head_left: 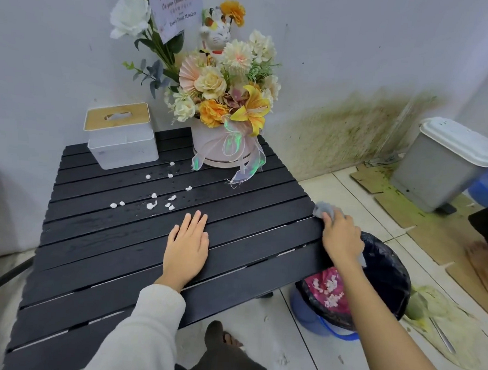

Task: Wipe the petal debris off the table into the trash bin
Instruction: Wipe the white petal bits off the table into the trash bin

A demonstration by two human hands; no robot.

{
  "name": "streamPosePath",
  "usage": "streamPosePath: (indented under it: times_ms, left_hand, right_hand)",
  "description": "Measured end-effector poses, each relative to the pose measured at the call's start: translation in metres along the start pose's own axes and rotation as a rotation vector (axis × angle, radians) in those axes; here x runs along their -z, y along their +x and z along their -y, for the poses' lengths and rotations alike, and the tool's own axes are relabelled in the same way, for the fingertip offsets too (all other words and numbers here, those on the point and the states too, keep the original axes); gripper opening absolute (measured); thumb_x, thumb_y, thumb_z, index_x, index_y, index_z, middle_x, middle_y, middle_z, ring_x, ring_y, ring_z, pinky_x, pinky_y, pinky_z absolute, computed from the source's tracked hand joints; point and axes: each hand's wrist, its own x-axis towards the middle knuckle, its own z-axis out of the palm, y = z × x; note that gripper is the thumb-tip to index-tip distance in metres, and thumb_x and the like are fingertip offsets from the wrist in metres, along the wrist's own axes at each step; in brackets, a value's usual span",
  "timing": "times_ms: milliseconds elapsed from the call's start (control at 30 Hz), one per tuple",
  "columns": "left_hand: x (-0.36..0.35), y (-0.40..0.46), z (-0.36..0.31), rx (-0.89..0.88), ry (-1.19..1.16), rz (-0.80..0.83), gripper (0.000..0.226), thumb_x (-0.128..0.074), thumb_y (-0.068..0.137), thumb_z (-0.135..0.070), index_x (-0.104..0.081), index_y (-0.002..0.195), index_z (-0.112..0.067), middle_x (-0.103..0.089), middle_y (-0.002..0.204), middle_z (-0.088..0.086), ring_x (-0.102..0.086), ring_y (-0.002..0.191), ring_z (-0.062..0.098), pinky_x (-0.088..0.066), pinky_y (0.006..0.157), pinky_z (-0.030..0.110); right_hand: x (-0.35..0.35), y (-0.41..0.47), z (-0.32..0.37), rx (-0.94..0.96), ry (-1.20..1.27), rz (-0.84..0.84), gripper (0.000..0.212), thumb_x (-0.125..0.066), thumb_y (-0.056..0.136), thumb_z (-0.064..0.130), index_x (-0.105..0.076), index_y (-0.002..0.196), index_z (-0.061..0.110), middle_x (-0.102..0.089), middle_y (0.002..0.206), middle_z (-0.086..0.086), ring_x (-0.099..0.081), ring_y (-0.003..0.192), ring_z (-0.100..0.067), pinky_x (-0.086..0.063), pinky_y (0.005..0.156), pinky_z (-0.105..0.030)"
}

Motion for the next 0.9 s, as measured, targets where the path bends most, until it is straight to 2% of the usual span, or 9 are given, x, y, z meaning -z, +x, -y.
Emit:
streamPosePath:
  times_ms: [67,133,200,300,367,433,500,700,900]
  left_hand:
    - [0.009,-0.001,0.004,0.008,-0.205,0.033,0.046,-0.030,0.100,-0.019,-0.028,0.145,-0.018,-0.020,0.155,-0.002,-0.008,0.144,0.015,-0.005,0.116,0.032]
    - [0.016,-0.009,0.012,0.043,-0.350,-0.038,0.044,-0.034,0.098,-0.012,-0.035,0.142,-0.014,-0.025,0.153,0.002,-0.008,0.144,0.017,-0.011,0.115,0.034]
    - [0.020,-0.026,0.017,0.129,-0.397,-0.146,0.043,-0.034,0.097,-0.008,-0.038,0.140,-0.012,-0.028,0.152,0.003,-0.007,0.144,0.017,-0.015,0.114,0.034]
    - [0.025,-0.051,0.020,0.253,-0.418,-0.273,0.045,-0.032,0.094,-0.003,-0.038,0.139,-0.010,-0.030,0.151,0.005,-0.006,0.144,0.016,-0.016,0.113,0.033]
    - [0.031,-0.062,0.029,0.324,-0.392,-0.337,0.047,-0.032,0.092,-0.001,-0.037,0.139,-0.009,-0.031,0.151,0.005,-0.006,0.144,0.017,-0.019,0.112,0.036]
    - [0.040,-0.069,0.044,0.386,-0.348,-0.376,0.048,-0.032,0.092,-0.001,-0.037,0.139,-0.008,-0.032,0.150,0.006,-0.008,0.144,0.018,-0.020,0.113,0.037]
    - [0.049,-0.072,0.059,0.427,-0.305,-0.384,0.047,-0.032,0.093,-0.003,-0.036,0.139,-0.008,-0.033,0.150,0.007,-0.011,0.144,0.020,-0.022,0.113,0.039]
    - [0.057,-0.072,0.094,0.456,-0.176,-0.267,0.048,-0.034,0.096,-0.016,-0.029,0.143,-0.005,-0.028,0.152,0.011,-0.012,0.143,0.027,-0.019,0.114,0.042]
    - [0.072,-0.093,0.152,0.604,0.030,-0.257,0.050,-0.038,0.096,-0.022,-0.032,0.141,0.000,-0.030,0.149,0.019,-0.019,0.140,0.036,-0.019,0.113,0.047]
  right_hand:
    - [0.016,-0.005,0.008,-0.025,0.098,-0.109,0.045,-0.031,0.098,0.040,-0.043,0.134,0.015,-0.052,0.127,-0.018,-0.048,0.109,-0.042,-0.045,0.079,-0.048]
    - [0.028,-0.026,0.035,0.059,0.147,-0.216,0.046,-0.032,0.098,0.041,-0.046,0.132,0.013,-0.055,0.124,-0.016,-0.050,0.105,-0.039,-0.045,0.074,-0.043]
    - [0.031,-0.054,0.078,0.172,0.228,-0.221,0.047,-0.032,0.097,0.043,-0.045,0.133,0.016,-0.053,0.128,-0.012,-0.048,0.107,-0.036,-0.045,0.076,-0.042]
    - [0.007,-0.100,0.147,0.327,0.280,0.033,0.050,-0.034,0.096,0.043,-0.035,0.140,0.019,-0.039,0.141,-0.012,-0.037,0.118,-0.035,-0.042,0.088,-0.046]
    - [-0.030,-0.134,0.173,0.503,0.138,0.277,0.051,-0.036,0.095,0.043,-0.030,0.142,0.026,-0.023,0.151,-0.011,-0.028,0.129,-0.037,-0.034,0.098,-0.052]
    - [-0.059,-0.156,0.176,0.690,-0.048,0.338,0.047,-0.033,0.092,0.047,-0.036,0.139,0.039,-0.026,0.153,-0.009,-0.030,0.133,-0.042,-0.028,0.102,-0.061]
    - [-0.072,-0.158,0.172,0.690,-0.107,0.358,0.047,-0.029,0.088,0.052,-0.044,0.132,0.045,-0.037,0.149,-0.007,-0.039,0.130,-0.044,-0.029,0.102,-0.063]
    - [-0.077,-0.123,0.161,0.722,-0.138,0.306,0.045,-0.022,0.100,0.040,-0.021,0.145,0.036,-0.012,0.158,0.004,-0.008,0.145,-0.029,-0.004,0.115,-0.053]
    - [-0.067,-0.096,0.144,0.556,-0.108,0.265,0.049,-0.024,0.100,0.040,-0.019,0.147,0.027,-0.011,0.158,0.001,-0.008,0.145,-0.028,-0.009,0.115,-0.049]
